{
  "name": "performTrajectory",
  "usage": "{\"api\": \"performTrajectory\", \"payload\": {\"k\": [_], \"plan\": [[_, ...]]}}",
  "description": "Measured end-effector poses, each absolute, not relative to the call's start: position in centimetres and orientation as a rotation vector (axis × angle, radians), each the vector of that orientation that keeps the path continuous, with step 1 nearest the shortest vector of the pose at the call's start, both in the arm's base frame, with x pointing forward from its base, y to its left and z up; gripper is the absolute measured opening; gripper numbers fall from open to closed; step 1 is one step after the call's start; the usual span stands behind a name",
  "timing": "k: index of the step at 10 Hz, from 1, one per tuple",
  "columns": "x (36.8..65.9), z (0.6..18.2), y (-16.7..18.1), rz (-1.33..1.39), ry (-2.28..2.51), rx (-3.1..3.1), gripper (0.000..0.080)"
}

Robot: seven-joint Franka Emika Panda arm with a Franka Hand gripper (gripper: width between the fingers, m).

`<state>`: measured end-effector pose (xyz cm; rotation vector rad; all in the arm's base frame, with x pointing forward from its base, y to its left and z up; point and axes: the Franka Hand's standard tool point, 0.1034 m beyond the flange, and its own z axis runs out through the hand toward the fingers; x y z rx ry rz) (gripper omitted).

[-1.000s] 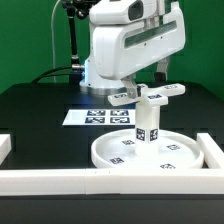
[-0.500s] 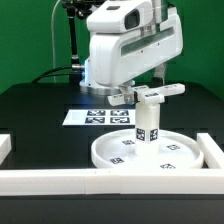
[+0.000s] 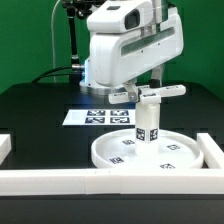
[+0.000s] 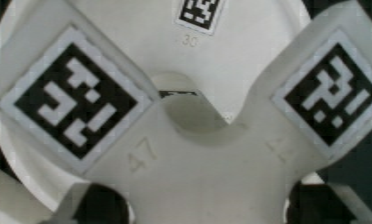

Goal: Assemble round table

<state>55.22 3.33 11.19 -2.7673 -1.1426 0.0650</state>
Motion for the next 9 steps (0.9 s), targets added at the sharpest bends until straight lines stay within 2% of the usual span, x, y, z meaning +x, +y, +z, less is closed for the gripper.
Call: {"api": "performTrajectory", "payload": {"k": [5, 9], "plan": [[55.22, 11.19, 3.29, 0.068, -1.097, -2.786, 0.0440], [55.15, 11.16, 3.31, 0.097, -0.292, -2.973, 0.0440]]}}
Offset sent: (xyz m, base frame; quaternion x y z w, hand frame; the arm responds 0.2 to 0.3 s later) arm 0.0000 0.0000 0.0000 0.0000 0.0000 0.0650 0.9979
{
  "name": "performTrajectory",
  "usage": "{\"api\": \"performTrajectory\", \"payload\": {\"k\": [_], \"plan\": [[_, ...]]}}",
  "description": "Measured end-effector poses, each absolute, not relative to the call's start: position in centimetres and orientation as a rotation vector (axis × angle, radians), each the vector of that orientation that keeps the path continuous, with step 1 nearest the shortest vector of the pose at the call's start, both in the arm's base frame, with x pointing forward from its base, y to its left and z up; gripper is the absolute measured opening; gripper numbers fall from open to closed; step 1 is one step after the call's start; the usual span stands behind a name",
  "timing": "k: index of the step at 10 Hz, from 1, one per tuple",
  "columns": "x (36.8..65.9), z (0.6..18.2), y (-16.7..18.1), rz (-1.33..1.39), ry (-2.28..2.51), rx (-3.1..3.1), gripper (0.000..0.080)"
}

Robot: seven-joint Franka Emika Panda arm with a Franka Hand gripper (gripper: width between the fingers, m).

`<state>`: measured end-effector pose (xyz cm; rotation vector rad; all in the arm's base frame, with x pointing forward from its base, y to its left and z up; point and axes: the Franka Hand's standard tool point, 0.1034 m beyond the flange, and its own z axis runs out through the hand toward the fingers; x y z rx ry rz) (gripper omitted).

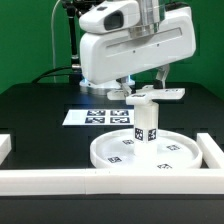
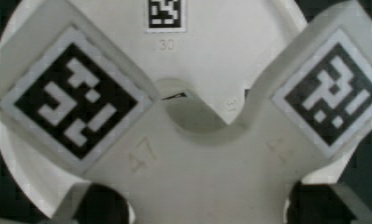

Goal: Assemble round table

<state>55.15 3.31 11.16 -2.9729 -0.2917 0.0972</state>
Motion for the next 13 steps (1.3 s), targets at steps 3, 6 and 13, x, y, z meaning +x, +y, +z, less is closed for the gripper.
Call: {"api": "performTrajectory", "payload": {"k": [3, 6, 13], "plan": [[55.32, 11.14, 3.69, 0.121, 0.146, -2.997, 0.0442], [55.31, 11.12, 3.77, 0.138, 0.384, -2.982, 0.0442], [55.40, 11.00, 3.32, 0.055, 1.408, -2.605, 0.0442]]}}
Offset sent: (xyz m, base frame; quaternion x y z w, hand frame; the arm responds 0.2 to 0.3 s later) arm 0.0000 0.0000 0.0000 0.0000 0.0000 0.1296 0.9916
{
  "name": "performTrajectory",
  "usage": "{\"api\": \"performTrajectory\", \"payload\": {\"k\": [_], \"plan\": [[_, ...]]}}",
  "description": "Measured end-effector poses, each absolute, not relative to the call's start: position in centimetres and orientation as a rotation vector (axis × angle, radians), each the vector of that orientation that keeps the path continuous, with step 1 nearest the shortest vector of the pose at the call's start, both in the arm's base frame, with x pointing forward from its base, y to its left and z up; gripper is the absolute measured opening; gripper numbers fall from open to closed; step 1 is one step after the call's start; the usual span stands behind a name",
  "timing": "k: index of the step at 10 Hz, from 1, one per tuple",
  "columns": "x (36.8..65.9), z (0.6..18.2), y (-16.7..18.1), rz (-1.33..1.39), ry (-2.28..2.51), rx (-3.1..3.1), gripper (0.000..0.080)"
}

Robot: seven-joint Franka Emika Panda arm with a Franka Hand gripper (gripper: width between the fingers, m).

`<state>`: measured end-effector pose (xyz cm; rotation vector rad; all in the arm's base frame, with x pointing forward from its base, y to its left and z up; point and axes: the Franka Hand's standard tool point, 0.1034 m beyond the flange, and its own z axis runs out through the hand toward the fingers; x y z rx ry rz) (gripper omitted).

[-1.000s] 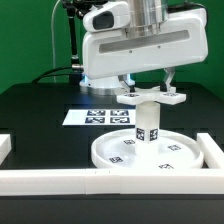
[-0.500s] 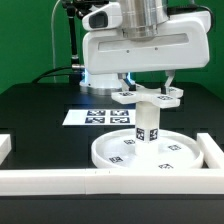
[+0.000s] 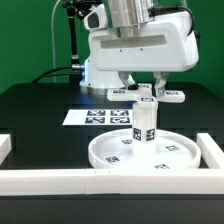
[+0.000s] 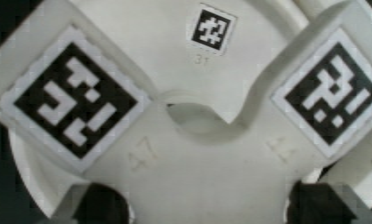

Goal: Assemble round table

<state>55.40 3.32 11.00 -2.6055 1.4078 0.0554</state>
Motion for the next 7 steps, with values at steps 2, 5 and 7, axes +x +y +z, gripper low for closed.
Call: {"api": "performTrajectory", "payload": {"k": [2, 5, 7], "plan": [[55.61, 11.01, 3.66, 0.045, 1.568, -2.490, 0.0442], [55.67, 11.01, 3.75, 0.066, 1.764, -2.355, 0.0442], [55.80, 11.06, 3.67, 0.072, 1.904, -2.235, 0.0442]]}}
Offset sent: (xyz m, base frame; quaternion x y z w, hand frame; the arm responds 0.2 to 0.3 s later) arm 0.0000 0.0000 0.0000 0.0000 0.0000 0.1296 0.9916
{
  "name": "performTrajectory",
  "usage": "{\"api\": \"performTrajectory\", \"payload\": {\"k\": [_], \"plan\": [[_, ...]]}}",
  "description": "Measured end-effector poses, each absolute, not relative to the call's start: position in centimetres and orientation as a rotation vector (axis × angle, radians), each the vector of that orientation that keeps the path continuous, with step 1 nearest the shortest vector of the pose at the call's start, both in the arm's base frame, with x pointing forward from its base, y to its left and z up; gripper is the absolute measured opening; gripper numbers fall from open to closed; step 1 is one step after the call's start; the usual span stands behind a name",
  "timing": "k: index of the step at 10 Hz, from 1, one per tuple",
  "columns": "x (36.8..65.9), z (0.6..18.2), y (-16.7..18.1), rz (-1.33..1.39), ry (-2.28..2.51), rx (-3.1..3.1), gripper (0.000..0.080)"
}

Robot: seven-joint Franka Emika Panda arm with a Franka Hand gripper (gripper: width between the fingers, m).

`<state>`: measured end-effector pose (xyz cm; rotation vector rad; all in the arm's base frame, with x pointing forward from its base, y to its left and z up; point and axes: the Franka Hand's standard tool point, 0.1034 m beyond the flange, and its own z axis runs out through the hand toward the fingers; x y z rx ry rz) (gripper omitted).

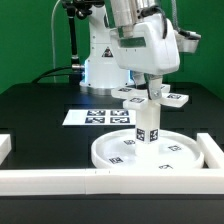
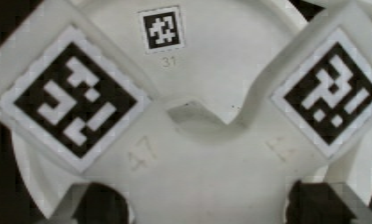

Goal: Assemble round table

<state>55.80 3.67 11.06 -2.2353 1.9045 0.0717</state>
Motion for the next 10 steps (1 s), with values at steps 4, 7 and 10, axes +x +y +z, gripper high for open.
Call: {"api": "performTrajectory", "payload": {"k": [4, 7, 10], "plan": [[55.6, 10.9, 3.6, 0.026, 2.335, -1.682, 0.0442], [55.6, 10.9, 3.6, 0.043, 2.384, -1.592, 0.0442], [56.0, 12.7, 4.6, 0.121, 2.284, -1.727, 0.0645]]}}
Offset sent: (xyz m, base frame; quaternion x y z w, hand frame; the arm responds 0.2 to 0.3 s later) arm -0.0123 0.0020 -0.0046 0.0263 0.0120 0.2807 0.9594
